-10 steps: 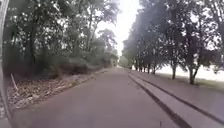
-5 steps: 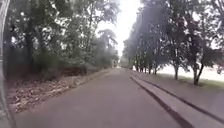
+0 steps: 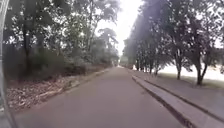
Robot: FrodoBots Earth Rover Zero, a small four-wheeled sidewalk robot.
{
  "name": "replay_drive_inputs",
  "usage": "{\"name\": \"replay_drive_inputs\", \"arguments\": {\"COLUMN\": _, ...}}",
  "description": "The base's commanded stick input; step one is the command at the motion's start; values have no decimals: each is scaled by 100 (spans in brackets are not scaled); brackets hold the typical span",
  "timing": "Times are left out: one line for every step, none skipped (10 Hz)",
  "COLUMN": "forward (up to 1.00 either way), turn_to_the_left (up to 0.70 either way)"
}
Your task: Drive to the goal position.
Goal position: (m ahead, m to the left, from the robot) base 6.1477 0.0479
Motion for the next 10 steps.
{"name": "replay_drive_inputs", "arguments": {"forward": 70, "turn_to_the_left": 0}}
{"name": "replay_drive_inputs", "arguments": {"forward": 70, "turn_to_the_left": 0}}
{"name": "replay_drive_inputs", "arguments": {"forward": 70, "turn_to_the_left": 0}}
{"name": "replay_drive_inputs", "arguments": {"forward": 70, "turn_to_the_left": 0}}
{"name": "replay_drive_inputs", "arguments": {"forward": 70, "turn_to_the_left": 0}}
{"name": "replay_drive_inputs", "arguments": {"forward": 70, "turn_to_the_left": 0}}
{"name": "replay_drive_inputs", "arguments": {"forward": 70, "turn_to_the_left": 0}}
{"name": "replay_drive_inputs", "arguments": {"forward": 70, "turn_to_the_left": 0}}
{"name": "replay_drive_inputs", "arguments": {"forward": 70, "turn_to_the_left": 0}}
{"name": "replay_drive_inputs", "arguments": {"forward": 70, "turn_to_the_left": 0}}
